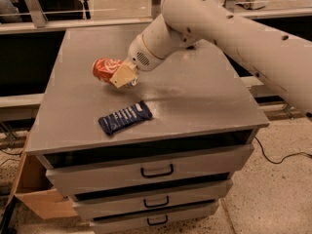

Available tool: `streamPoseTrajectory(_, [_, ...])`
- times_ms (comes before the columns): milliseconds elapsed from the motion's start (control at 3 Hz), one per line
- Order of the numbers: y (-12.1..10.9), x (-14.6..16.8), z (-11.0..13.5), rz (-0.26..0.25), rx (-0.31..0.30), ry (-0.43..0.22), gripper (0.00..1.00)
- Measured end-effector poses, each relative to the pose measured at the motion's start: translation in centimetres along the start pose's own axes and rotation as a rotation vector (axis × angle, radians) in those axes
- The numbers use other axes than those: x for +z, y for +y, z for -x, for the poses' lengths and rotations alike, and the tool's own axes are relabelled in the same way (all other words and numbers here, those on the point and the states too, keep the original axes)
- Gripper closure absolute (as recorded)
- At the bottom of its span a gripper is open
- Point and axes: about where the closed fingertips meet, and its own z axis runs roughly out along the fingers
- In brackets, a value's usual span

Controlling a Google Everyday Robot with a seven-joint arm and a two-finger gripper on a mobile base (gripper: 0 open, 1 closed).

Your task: Move coke can near rxbar blueberry

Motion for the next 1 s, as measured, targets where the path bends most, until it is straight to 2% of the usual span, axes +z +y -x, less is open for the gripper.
streamPoseTrajectory(333, [1.1, -0.4, -1.4, 0.024, 0.043, 0.012, 1.00])
streamPoseTrajectory(667, [2.0, 0.1, -2.2, 0.048, 0.075, 0.009, 0.86])
streamPoseTrajectory(1000, [2.4, 0.6, -2.4, 0.061, 0.088, 0.006, 0.63])
